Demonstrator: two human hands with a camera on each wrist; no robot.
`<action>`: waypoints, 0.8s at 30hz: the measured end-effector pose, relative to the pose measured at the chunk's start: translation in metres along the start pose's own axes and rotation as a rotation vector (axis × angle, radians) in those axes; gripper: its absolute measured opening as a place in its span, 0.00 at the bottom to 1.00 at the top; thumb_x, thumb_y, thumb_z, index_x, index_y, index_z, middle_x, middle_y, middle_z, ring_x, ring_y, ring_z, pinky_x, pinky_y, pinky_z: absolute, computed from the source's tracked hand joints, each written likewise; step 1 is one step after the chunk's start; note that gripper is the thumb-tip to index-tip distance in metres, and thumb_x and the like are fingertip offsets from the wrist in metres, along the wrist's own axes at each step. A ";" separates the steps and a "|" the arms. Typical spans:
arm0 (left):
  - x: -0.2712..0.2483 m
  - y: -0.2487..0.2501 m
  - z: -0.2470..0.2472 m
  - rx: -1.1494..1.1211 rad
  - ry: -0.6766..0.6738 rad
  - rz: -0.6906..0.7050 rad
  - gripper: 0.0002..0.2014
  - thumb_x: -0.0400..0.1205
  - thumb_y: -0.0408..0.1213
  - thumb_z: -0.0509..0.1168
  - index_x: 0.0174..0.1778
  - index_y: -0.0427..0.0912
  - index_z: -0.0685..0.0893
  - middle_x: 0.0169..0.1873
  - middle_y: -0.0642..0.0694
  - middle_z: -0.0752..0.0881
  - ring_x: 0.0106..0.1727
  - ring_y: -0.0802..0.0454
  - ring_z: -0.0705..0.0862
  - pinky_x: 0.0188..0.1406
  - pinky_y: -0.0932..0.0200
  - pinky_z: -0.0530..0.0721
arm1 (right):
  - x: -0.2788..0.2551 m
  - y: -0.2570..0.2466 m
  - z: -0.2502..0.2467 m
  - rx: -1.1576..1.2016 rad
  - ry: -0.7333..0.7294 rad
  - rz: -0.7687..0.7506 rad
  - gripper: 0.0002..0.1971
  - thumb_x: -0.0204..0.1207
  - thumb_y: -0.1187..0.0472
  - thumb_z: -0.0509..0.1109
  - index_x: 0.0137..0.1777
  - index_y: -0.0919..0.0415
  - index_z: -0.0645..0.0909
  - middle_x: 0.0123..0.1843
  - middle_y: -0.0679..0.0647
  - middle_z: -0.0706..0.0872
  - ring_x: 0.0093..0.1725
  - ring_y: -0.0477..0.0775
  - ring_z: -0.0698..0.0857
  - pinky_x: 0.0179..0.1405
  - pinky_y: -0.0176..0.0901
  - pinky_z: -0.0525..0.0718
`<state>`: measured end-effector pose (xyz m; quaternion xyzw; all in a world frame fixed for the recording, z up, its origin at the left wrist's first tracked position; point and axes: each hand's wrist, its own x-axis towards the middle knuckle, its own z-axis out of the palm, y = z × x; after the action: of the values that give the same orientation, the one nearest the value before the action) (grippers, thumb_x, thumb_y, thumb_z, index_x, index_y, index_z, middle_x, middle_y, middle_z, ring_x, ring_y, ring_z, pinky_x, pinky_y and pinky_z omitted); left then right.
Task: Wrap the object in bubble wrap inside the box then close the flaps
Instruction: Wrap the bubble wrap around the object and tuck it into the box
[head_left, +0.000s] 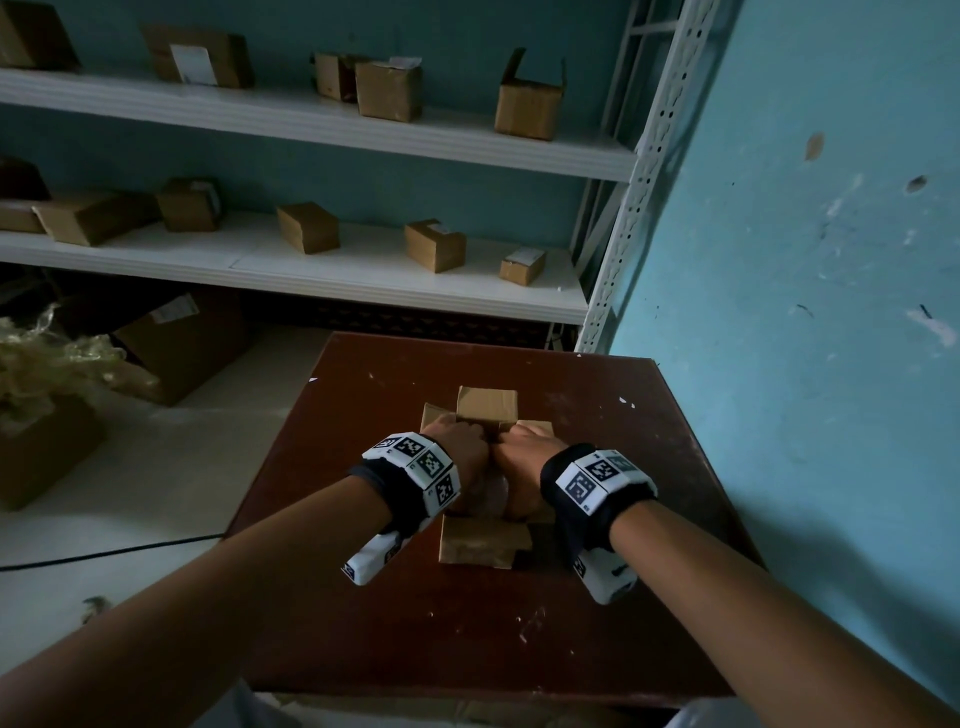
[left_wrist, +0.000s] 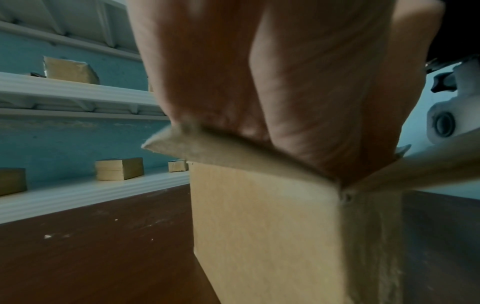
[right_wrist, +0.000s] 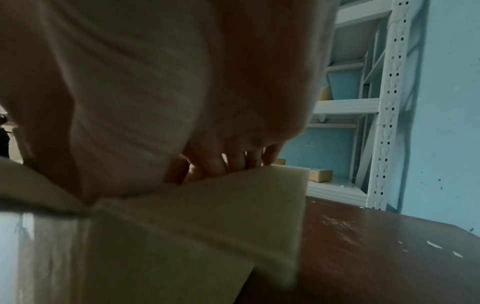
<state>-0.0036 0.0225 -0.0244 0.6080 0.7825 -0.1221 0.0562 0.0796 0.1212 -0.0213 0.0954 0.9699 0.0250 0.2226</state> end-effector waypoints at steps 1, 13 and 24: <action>0.002 0.000 0.000 0.016 -0.004 0.003 0.18 0.82 0.45 0.64 0.65 0.40 0.80 0.62 0.42 0.80 0.63 0.45 0.78 0.72 0.50 0.69 | 0.003 0.001 0.003 -0.015 0.007 -0.003 0.33 0.73 0.43 0.72 0.76 0.57 0.71 0.77 0.58 0.72 0.77 0.61 0.65 0.79 0.51 0.56; 0.018 -0.003 0.019 -0.046 0.007 -0.075 0.25 0.84 0.42 0.62 0.76 0.35 0.72 0.73 0.38 0.71 0.74 0.41 0.70 0.71 0.49 0.74 | 0.022 0.007 0.016 0.238 -0.071 0.152 0.30 0.80 0.54 0.67 0.81 0.59 0.66 0.85 0.58 0.60 0.84 0.60 0.55 0.83 0.52 0.50; -0.012 -0.013 0.004 -0.007 -0.001 0.003 0.11 0.84 0.44 0.62 0.55 0.43 0.84 0.52 0.47 0.86 0.52 0.51 0.84 0.58 0.54 0.83 | -0.027 0.000 0.003 0.033 0.125 -0.034 0.26 0.78 0.44 0.64 0.74 0.53 0.74 0.78 0.54 0.71 0.82 0.58 0.59 0.84 0.57 0.40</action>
<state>-0.0137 0.0067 -0.0241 0.6088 0.7820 -0.1197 0.0591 0.1046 0.1163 -0.0125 0.0806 0.9837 0.0113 0.1605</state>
